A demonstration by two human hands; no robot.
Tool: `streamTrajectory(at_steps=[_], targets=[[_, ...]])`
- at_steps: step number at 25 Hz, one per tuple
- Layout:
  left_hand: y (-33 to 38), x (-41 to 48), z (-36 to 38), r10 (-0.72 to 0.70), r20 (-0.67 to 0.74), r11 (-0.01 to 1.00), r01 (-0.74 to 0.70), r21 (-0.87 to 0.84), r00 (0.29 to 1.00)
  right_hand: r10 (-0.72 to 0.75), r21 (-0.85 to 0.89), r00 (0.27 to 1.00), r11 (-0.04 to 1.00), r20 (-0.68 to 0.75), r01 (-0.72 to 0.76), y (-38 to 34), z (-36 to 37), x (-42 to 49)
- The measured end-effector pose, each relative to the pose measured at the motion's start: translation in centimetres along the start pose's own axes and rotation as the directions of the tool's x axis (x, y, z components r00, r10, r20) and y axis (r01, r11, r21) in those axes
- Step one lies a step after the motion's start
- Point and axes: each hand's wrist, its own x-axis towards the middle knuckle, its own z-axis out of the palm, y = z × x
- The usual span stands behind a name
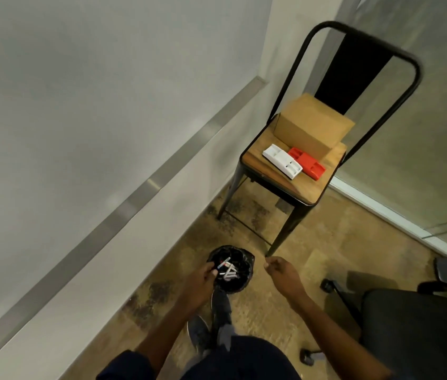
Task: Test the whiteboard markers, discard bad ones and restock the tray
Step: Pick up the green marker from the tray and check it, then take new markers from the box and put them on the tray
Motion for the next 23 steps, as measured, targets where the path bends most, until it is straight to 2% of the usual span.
streamTrajectory(at_steps=[4,7,11,14,16,19,23], targets=[[2.8,1.5,0.2,0.172,-0.014,0.985,-0.172,0.004,0.985,-0.222,-0.006,0.975,0.975,-0.02,0.222,-4.5,-1.0,-1.3],[6.5,1.0,-0.1,0.266,-0.08,0.964,-0.267,0.002,0.961,-0.274,-0.02,0.96,0.962,-0.058,0.273,-6.9,-4.1,-1.0],[10.9,2.2,-1.0,0.37,-0.094,0.929,-0.369,0.037,0.924,-0.341,-0.12,0.931,0.937,-0.128,0.327,-11.5,-10.6,3.0],[15.0,5.1,-0.8,0.385,-0.119,0.923,-0.379,0.066,0.915,-0.405,-0.191,0.878,0.911,-0.257,0.365,-15.1,-16.2,8.5],[18.9,7.7,-0.1,0.396,-0.117,0.917,-0.386,0.099,0.911,-0.444,-0.219,0.849,0.893,-0.288,0.393,-17.2,-19.7,12.5],[26.4,12.5,1.7,0.424,-0.157,0.902,-0.399,0.167,0.892,-0.51,-0.282,0.826,0.851,-0.238,0.444,-18.7,-24.5,19.3],[35.2,17.1,4.9,0.393,-0.184,0.916,-0.365,0.167,0.901,-0.543,-0.356,0.823,0.812,-0.169,0.463,-18.9,-28.7,25.4]])
